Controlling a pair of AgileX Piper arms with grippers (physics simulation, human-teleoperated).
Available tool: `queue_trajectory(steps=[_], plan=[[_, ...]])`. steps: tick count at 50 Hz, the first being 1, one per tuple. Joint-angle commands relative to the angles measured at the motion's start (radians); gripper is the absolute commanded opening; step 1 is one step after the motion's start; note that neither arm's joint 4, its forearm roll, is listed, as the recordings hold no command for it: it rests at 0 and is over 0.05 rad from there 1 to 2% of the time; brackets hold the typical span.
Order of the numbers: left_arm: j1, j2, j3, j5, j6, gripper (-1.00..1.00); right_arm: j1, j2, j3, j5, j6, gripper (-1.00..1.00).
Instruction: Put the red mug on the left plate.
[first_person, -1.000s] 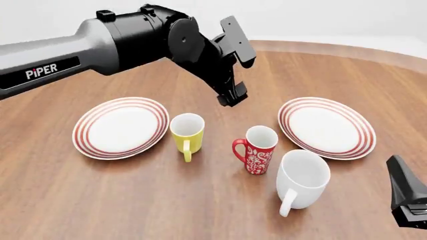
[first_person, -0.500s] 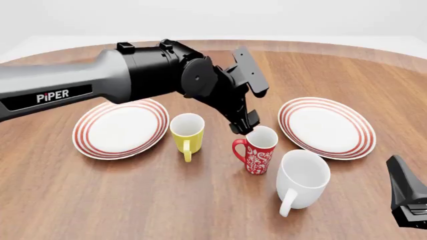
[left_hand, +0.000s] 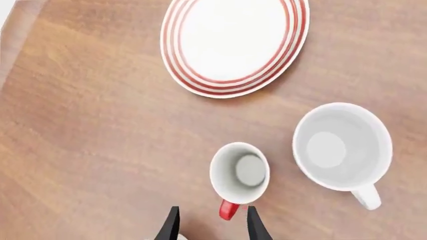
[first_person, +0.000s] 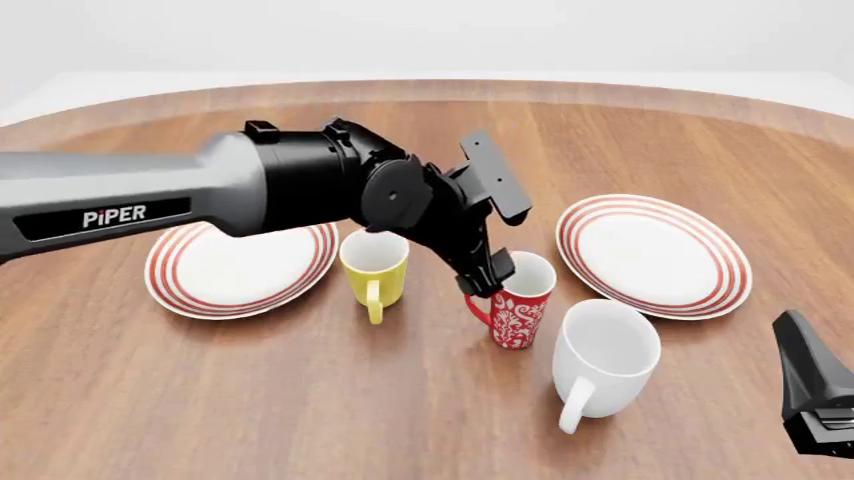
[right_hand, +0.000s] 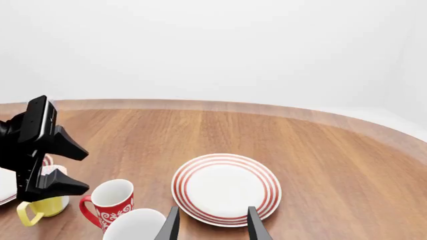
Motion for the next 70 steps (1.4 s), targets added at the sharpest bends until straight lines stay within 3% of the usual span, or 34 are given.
queue_trajectory(steps=[1,50,70], plan=[[0.001,0.005,0.033,-0.032,-0.018,1.00,0.000,0.000,0.000,0.000,0.000,1.00],[0.000,0.056,0.164,-0.178,-0.069,1.00,0.000,0.000,0.000,0.000,0.000,1.00],[0.016,0.072,0.141,-0.204,-0.091,1.00,0.000,0.000,0.000,0.000,0.000,1.00]])
